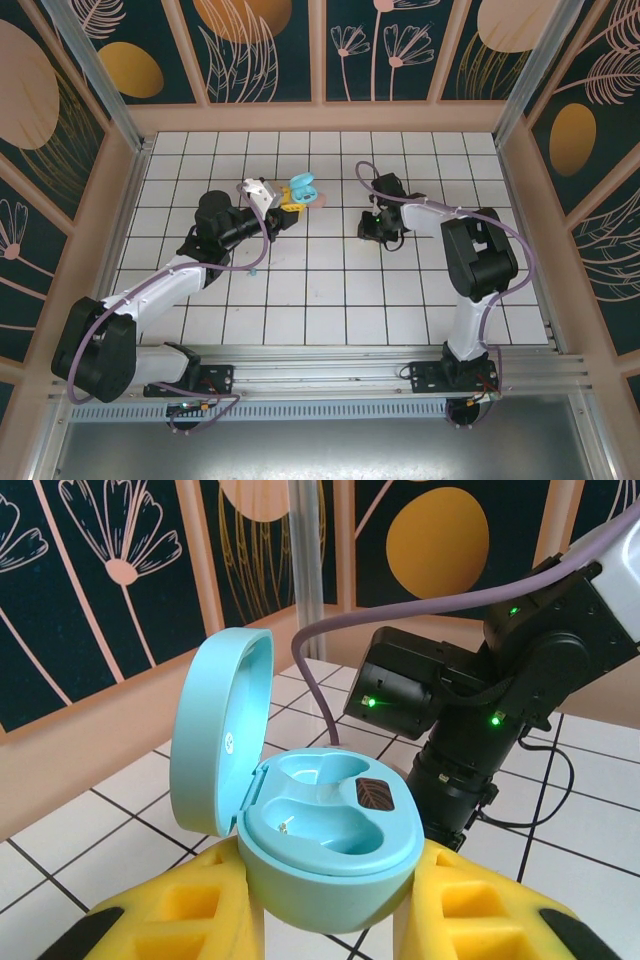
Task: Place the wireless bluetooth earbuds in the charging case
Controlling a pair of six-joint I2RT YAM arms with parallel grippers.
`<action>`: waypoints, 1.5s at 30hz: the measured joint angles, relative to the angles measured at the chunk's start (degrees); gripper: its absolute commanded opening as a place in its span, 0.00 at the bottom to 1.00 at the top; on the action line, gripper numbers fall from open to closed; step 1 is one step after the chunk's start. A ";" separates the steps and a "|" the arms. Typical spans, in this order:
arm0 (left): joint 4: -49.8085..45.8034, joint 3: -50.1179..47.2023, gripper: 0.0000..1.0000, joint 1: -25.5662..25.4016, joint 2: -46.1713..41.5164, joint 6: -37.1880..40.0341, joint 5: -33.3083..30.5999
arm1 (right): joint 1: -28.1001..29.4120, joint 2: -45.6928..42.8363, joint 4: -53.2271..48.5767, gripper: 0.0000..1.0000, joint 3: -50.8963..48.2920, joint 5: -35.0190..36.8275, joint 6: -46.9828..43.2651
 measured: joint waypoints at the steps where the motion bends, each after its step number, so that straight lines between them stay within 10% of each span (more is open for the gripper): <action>1: -0.02 0.00 0.21 0.00 0.00 0.07 -0.04 | 0.04 0.00 -0.11 0.15 0.02 0.00 0.02; 22: -0.15 0.00 0.22 0.00 0.09 0.17 0.13 | 3.69 -9.46 -8.72 0.07 7.08 10.56 -2.95; 45: 0.04 1.44 0.21 0.00 1.49 0.98 1.88 | 24.70 -18.53 -19.58 0.06 31.93 27.23 -9.25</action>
